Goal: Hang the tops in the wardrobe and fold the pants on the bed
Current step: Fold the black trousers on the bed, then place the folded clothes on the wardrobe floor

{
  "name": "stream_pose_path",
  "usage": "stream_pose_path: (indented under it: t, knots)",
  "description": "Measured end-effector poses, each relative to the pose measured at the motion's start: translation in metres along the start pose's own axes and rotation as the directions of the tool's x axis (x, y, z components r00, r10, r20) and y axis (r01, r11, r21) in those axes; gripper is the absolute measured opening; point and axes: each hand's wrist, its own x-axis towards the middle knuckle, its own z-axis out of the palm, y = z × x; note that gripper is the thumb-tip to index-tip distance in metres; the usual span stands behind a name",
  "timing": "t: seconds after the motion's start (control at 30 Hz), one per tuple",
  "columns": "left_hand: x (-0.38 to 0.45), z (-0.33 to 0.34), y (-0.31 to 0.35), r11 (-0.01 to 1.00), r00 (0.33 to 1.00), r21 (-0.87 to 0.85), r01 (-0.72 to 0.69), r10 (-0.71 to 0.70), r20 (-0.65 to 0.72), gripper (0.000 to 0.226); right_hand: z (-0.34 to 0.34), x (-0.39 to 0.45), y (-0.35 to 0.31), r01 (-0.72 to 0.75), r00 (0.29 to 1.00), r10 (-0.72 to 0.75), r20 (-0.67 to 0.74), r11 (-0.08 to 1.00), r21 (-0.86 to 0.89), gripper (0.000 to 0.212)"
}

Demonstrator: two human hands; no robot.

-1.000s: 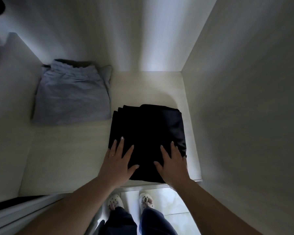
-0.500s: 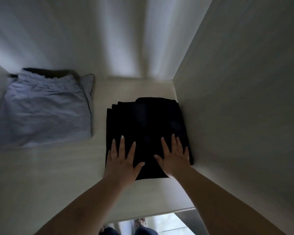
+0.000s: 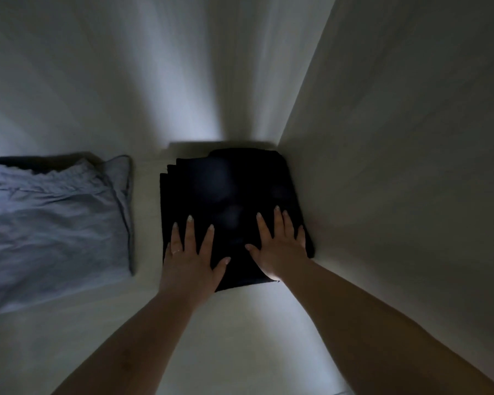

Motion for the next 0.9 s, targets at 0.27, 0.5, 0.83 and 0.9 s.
stream_pose_path:
  t: [0.27, 0.5, 0.83, 0.9]
  knots:
    - [0.027, 0.001, -0.007, 0.999, 0.996, 0.037, -0.002, 0.005, -0.089, 0.077, -0.010, 0.027, 0.001, 0.010, 0.997, -0.008, -0.070, 1.000, 0.018, 0.074]
    - [0.041, -0.004, -0.010, 1.000, 0.995, -0.022, 0.003, -0.005, -0.102, 0.076, -0.011, 0.031, 0.002, -0.017, 0.988, 0.023, -0.152, 0.999, 0.044, 0.073]
    - [-0.081, -0.071, -0.040, 0.023, 0.879, -0.979, 0.201, -0.445, 0.170, 0.011, -0.030, -0.100, -0.047, 0.081, 0.985, 0.106, -0.136, 0.411, 0.908, 0.019]
    - [-0.133, -0.081, -0.045, -0.146, 0.832, -0.975, 0.168, -0.510, 0.219, 0.010, -0.026, -0.140, -0.071, 0.142, 0.990, -0.030, -0.139, 0.307, 0.941, 0.017]
